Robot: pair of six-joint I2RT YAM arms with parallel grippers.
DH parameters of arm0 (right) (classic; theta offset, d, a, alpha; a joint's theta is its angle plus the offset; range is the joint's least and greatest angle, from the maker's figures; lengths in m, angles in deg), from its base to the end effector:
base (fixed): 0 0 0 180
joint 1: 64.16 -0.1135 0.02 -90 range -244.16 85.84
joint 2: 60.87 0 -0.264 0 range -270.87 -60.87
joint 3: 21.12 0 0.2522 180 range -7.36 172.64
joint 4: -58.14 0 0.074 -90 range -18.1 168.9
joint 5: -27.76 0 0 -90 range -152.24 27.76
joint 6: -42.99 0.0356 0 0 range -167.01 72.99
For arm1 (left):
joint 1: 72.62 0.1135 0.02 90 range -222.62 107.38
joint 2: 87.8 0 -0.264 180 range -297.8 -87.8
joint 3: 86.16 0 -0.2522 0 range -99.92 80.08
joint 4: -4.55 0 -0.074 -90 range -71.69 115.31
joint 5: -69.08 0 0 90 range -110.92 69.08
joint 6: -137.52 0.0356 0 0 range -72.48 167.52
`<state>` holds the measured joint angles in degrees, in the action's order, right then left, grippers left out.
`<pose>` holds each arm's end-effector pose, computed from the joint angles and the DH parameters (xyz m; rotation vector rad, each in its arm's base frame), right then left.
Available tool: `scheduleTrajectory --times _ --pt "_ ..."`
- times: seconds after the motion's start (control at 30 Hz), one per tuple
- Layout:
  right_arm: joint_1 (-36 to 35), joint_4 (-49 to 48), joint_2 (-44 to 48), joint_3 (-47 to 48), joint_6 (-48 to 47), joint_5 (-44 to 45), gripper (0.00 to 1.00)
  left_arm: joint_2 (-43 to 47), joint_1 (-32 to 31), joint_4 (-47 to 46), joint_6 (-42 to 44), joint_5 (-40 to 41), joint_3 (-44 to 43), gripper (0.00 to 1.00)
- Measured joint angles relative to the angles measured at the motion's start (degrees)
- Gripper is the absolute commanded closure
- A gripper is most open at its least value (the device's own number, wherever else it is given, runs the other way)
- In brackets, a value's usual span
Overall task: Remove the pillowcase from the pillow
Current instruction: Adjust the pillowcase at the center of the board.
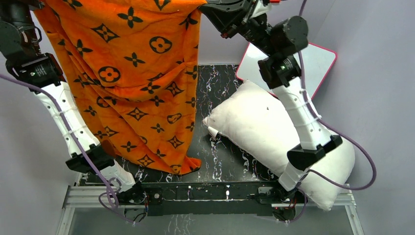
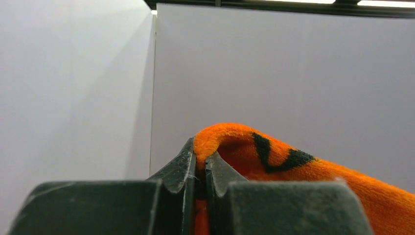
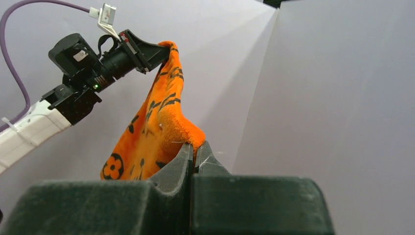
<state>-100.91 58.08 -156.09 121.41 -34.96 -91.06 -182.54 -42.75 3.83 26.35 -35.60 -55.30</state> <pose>0.2191 0.1850 0.6392 -0.6511 0.6350 0.9819 0.2218 0.1170 0.6706 -0.0368 0.6532 0.0684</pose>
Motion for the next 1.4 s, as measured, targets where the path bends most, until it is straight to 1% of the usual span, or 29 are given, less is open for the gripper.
scheduleTrajectory --times 0.03,0.13,0.17,0.2,0.3,0.4,0.47,0.57,0.87,0.93,0.97,1.0,1.07,1.13,1.2,1.27,1.4 --pt "0.9 -0.8 -1.0 -0.3 0.1 -0.2 1.0 -0.2 0.0 -0.3 -0.1 -0.2 0.5 1.0" --pt "3.4 -3.1 -4.4 -0.2 1.7 -1.1 1.0 -2.5 0.0 -3.8 -0.5 -2.6 5.8 1.0" --pt "5.8 -3.7 -8.5 0.2 2.6 -1.2 1.0 -3.4 0.0 -4.2 -0.5 -3.1 6.8 1.0" --pt "6.5 -3.4 -10.3 1.2 2.8 -1.1 1.0 -4.3 0.0 -4.5 -0.4 -3.4 7.4 1.0" --pt "7.6 -2.4 -16.5 4.3 3.2 -0.4 1.0 -7.2 -0.1 -4.2 0.1 -3.8 6.3 1.0" --pt "7.5 -2.1 -17.7 4.7 4.5 -0.2 1.0 -8.3 -0.1 -3.6 0.6 -3.5 2.9 1.0" --pt "7.3 -3.2 -16.5 4.7 6.2 -0.1 1.0 -7.3 -0.1 -3.9 0.6 -3.0 1.5 1.0" --pt "7.0 -5.2 -12.4 3.6 9.1 0.0 1.0 -3.0 0.0 -4.7 0.7 -2.2 1.8 1.0" --pt "7.0 -12.3 10.7 0.8 17.3 0.2 1.0 19.4 -0.1 -6.9 1.6 1.0 2.5 1.0" --pt "7.0 -13.6 13.9 0.7 18.7 0.1 1.0 24.4 -0.5 -7.5 3.6 2.2 3.5 1.0" --pt "7.0 -14.5 15.3 0.7 19.6 0.0 1.0 24.8 -0.5 -7.6 3.8 2.3 3.7 1.0" --pt "7.0 -15.5 16.2 0.9 20.5 -0.3 1.0 28.0 -1.5 -8.3 5.9 3.4 4.1 1.0" --pt "7.0 -17.0 17.0 1.5 22.3 -1.0 1.0 30.7 -4.4 -8.6 9.2 4.7 4.9 1.0" --pt "7.0 -17.8 16.9 1.7 23.9 -1.7 1.0 31.3 -7.1 -8.9 11.7 5.9 5.5 1.0" --pt "7.0 -17.6 15.4 2.0 25.4 -2.6 1.0 31.2 -11.1 -9.0 14.8 7.8 6.7 1.0" --pt "7.0 -17.2 13.3 2.7 26.3 -3.1 1.0 29.8 -14.3 -8.4 18.2 10.4 7.0 1.0" --pt "7.0 -15.5 8.4 5.1 28.0 -3.8 1.0 24.2 -18.1 -6.6 23.8 13.9 4.5 1.0"
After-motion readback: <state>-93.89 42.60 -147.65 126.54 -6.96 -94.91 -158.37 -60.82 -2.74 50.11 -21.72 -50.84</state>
